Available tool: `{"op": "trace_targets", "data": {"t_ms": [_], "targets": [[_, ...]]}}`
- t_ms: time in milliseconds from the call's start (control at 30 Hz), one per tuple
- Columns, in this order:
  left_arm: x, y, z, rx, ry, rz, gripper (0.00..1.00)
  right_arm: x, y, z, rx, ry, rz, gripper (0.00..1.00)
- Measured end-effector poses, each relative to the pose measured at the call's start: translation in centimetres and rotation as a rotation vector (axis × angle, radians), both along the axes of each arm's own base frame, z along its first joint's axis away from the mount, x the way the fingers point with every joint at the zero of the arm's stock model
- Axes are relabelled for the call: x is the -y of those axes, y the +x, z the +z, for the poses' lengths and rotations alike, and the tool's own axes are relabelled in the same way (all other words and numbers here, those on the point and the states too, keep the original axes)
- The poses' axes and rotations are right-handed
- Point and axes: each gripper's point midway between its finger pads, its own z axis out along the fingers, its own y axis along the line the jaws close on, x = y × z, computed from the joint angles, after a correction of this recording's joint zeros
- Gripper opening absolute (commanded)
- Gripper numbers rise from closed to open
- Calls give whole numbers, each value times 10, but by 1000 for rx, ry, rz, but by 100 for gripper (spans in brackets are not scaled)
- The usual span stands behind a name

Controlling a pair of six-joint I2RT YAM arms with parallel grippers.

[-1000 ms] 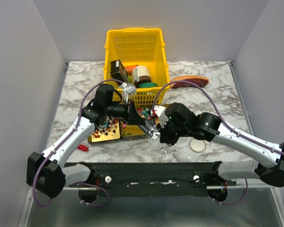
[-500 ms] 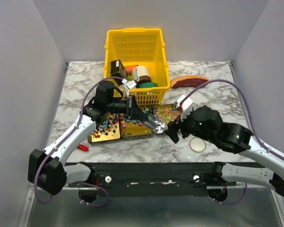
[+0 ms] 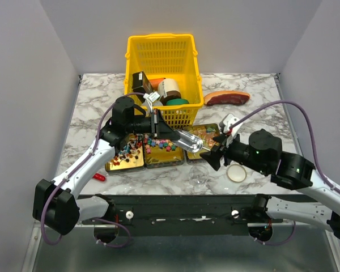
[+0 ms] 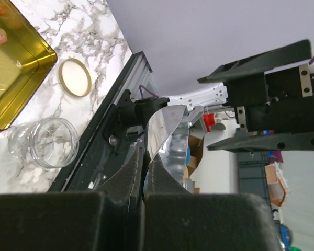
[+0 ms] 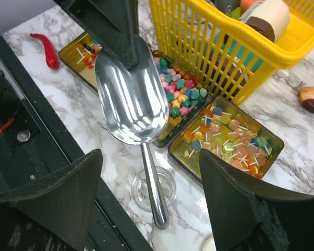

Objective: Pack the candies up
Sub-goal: Adjust the spatula.

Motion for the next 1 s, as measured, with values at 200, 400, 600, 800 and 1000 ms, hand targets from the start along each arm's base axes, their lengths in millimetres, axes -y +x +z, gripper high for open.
{"op": "trace_targets", "data": {"t_ms": [200, 400, 600, 800, 1000], "targets": [[1, 0, -2, -85, -2, 8, 0, -17, 1, -21, -43, -119, 64, 63], [0, -4, -7, -132, 6, 0, 0, -14, -1, -34, -65, -174, 76, 43], [0, -8, -11, -152, 13, -10, 0, -13, -4, -37, -73, -187, 87, 13], [-1, -9, -14, -165, 17, -23, 1, -17, -11, -42, -95, -200, 129, 1], [-1, -10, -18, -154, 30, -28, 82, -16, -11, -46, -106, -213, 123, 1]]}}
